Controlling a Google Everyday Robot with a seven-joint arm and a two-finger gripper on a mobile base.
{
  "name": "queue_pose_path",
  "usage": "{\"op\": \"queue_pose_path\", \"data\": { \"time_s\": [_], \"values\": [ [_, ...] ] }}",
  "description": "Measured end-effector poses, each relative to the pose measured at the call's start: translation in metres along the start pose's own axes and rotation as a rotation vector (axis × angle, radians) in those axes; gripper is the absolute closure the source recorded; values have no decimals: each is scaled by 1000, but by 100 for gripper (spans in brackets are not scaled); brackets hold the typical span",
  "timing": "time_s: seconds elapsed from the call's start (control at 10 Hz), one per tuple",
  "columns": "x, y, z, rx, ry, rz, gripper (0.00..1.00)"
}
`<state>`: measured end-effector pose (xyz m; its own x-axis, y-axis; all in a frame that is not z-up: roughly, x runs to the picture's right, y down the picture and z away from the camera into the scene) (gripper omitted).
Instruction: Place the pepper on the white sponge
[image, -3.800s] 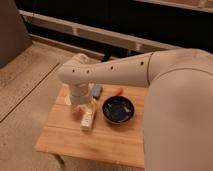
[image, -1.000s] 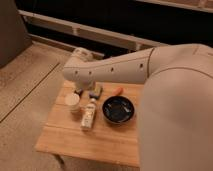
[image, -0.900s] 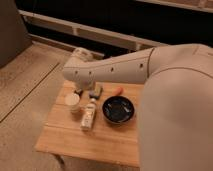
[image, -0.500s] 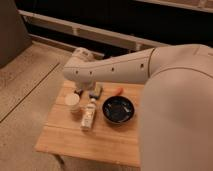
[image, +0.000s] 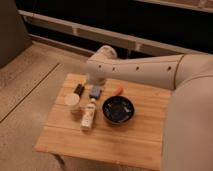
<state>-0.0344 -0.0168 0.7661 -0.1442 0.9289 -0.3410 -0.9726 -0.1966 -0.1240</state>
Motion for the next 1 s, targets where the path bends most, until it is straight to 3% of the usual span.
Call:
{"op": "queue_pose_path", "data": {
  "time_s": [0.1,0.2,0.5,0.7,1.0],
  "values": [
    [-4,-21,-1,26,-2,3,35],
    [-13,-61,-5,90,-10,26,35],
    [-34,-123,-4,252,-52,137,35],
    [-43,-119,13,267,-68,174,35],
    [-56,-114,44,231,-93,221,35]
  ]
}}
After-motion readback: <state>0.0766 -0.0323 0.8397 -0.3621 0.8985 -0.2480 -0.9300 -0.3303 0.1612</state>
